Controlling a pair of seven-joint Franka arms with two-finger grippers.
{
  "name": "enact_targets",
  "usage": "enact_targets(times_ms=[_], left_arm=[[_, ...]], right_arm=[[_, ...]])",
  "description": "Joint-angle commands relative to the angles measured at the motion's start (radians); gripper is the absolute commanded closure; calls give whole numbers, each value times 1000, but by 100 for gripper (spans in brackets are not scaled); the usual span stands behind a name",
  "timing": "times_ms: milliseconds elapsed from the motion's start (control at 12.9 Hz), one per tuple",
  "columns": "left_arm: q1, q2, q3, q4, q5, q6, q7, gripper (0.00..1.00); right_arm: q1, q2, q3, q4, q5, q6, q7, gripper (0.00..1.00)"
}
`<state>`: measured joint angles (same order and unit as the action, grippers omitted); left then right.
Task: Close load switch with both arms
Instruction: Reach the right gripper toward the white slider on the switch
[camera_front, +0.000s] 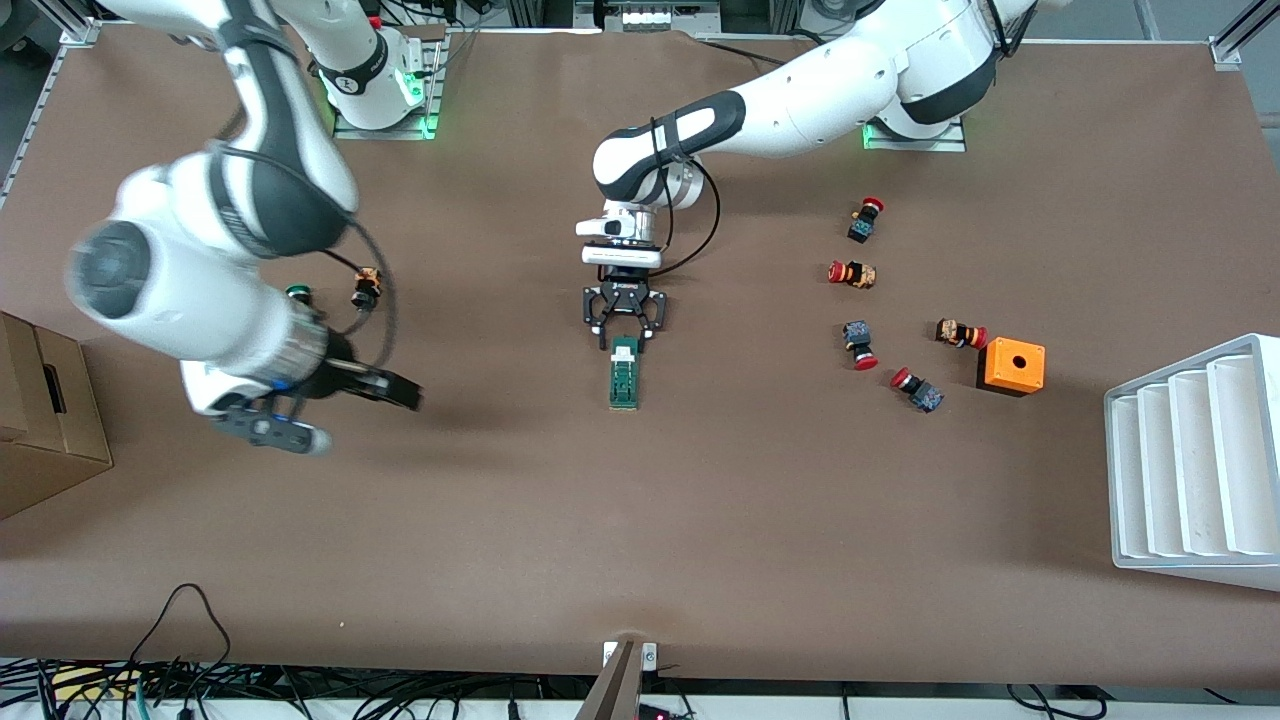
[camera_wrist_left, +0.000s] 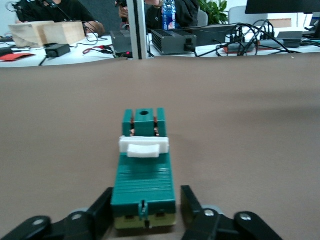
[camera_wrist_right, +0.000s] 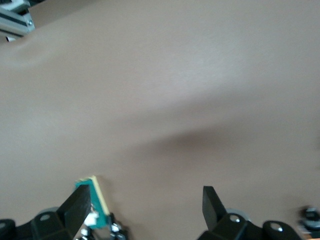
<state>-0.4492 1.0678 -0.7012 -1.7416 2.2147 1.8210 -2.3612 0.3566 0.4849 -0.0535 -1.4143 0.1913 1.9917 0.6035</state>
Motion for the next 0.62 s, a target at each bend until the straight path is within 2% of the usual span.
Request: enact_targets(times_ms=[0, 77, 154, 541], left_arm=[[-6, 29, 6, 47, 28, 31, -6, 90], [-6, 34, 6, 48, 30, 31, -4, 97], [-6, 34, 6, 48, 28, 31, -4, 100], [-6, 35, 6, 48, 28, 31, -6, 99]], right_arm=[[70, 58, -2, 32, 14, 91, 212, 1], [91, 73, 3, 32, 14, 123, 290, 1], [111, 90, 7, 31, 14, 152, 379, 1], [156, 106, 64, -87, 14, 338, 789, 2]])
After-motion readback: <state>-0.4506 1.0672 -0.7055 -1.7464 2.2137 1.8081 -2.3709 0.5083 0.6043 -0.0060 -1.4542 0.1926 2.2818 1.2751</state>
